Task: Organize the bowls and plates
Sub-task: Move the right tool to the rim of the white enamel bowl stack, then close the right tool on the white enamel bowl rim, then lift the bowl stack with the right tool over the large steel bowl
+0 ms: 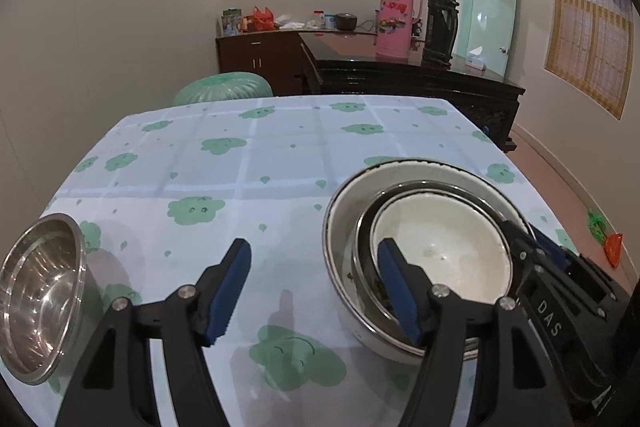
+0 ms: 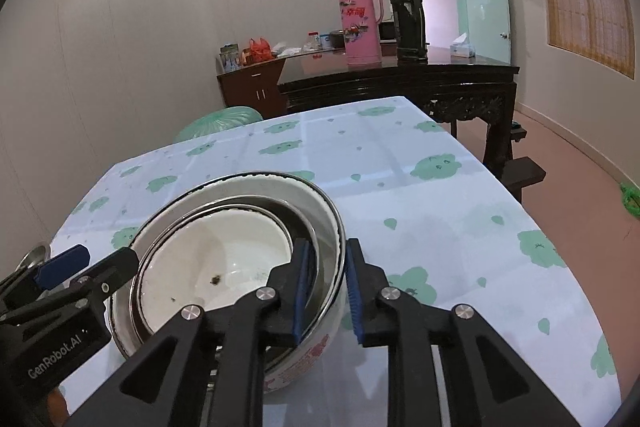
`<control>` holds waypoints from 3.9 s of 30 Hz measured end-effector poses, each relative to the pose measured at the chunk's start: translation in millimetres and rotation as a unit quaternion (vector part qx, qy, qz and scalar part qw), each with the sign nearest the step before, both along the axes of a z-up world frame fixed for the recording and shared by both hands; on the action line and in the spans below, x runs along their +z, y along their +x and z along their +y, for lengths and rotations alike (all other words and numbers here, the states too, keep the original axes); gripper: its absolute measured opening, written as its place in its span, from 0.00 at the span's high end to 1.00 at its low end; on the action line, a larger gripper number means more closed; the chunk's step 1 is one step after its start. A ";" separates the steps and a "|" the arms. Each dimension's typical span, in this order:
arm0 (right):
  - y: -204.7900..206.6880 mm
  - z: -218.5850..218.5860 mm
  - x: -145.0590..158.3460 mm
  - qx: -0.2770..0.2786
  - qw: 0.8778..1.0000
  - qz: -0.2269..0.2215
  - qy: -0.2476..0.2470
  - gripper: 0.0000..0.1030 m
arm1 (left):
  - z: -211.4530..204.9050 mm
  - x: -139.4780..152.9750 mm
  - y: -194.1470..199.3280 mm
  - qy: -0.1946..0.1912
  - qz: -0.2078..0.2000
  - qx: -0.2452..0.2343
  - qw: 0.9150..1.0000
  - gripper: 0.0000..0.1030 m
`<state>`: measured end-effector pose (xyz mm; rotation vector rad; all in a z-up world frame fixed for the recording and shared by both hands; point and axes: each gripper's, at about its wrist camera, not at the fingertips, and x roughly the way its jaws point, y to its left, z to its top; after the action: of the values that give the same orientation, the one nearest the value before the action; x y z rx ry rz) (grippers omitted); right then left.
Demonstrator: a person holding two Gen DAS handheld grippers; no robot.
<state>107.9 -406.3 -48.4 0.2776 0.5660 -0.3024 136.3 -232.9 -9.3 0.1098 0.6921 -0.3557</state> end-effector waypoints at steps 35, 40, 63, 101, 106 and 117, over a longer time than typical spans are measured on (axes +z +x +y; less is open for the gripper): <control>-78.8 -11.0 28.1 -0.054 0.991 -0.116 -0.024 0.30 | 26.4 2.4 -10.0 0.001 -0.050 0.028 0.998 0.16; -79.2 -13.2 26.4 -0.049 0.992 -0.113 -0.014 0.30 | 28.0 -1.8 -7.9 -0.001 -0.042 0.031 0.999 0.16; -45.1 -44.5 19.6 0.010 0.992 -0.060 0.113 0.55 | 51.7 -1.1 34.9 -0.101 0.079 0.009 0.992 0.17; -9.3 -50.9 -4.3 0.077 0.973 -0.019 0.215 0.87 | 12.0 -5.3 55.8 -0.109 0.176 -0.040 0.977 0.96; -9.1 -50.0 -4.8 0.079 0.974 -0.019 0.212 0.87 | 13.1 -7.3 56.8 -0.109 0.179 -0.044 0.977 0.96; -10.1 -40.9 -3.6 0.072 0.979 0.002 0.191 0.84 | 18.7 -5.4 57.8 -0.141 0.193 -0.046 0.970 0.97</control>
<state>97.7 -447.2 -52.0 0.6043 0.6430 -0.0515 194.1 -214.2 -14.6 -0.2047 1.0157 -0.5694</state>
